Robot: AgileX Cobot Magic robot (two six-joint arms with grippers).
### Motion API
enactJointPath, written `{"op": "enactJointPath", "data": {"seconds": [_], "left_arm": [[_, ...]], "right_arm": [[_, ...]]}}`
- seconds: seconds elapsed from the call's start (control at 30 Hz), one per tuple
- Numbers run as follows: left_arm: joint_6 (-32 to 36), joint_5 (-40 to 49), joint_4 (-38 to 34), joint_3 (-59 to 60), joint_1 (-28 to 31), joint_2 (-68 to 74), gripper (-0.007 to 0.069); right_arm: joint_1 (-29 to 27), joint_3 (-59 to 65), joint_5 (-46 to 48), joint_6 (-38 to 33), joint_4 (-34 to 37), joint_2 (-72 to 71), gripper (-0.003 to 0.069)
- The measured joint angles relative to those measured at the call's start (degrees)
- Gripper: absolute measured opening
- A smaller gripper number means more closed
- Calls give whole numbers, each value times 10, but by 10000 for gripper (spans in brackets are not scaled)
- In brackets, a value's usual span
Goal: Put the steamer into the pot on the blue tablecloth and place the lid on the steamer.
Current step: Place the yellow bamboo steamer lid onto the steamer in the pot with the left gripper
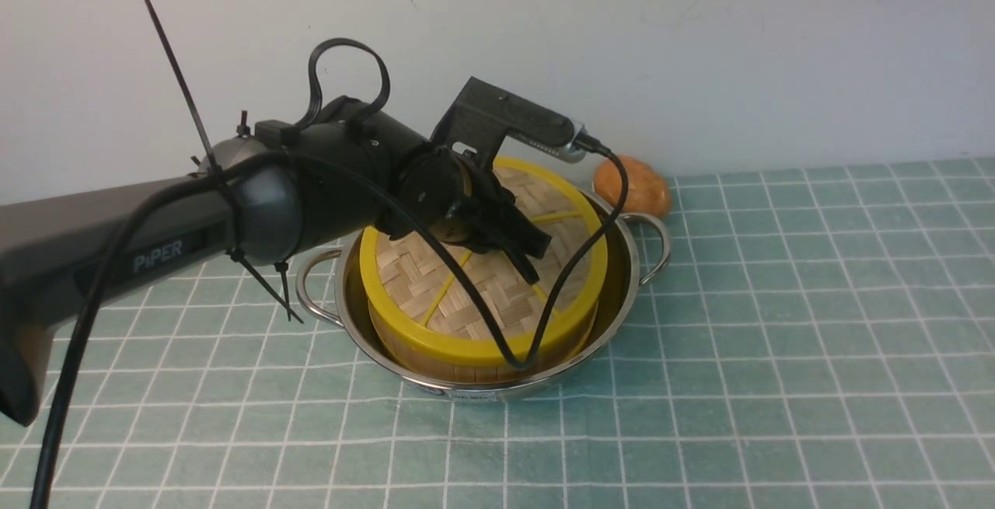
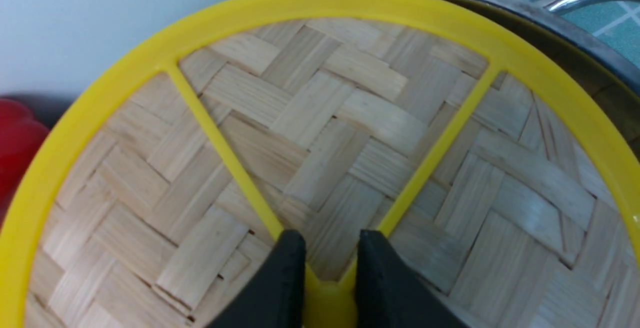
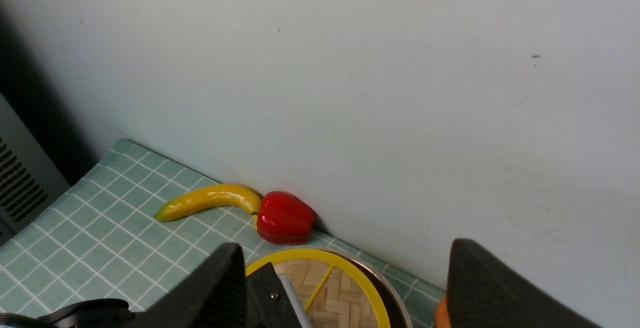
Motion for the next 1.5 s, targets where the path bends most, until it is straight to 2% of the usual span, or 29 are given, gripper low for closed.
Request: {"op": "enactJointPath", "data": {"seconds": [1.23, 1.37, 1.43, 1.47, 1.5], "left_arm": [[-16, -8, 38, 0, 0, 7, 120], [-16, -3, 36, -1, 0, 7, 173], [-14, -1, 36, -2, 0, 7, 274], [-13, -1, 37, -3, 0, 7, 283], [-11, 0, 38, -3, 0, 6, 336]], "right_arm": [[0, 0, 0, 0, -1, 0, 519], [0, 0, 0, 0, -1, 0, 519], [0, 0, 0, 0, -1, 0, 519], [0, 0, 0, 0, -1, 0, 519], [0, 0, 0, 0, -1, 0, 519]]}}
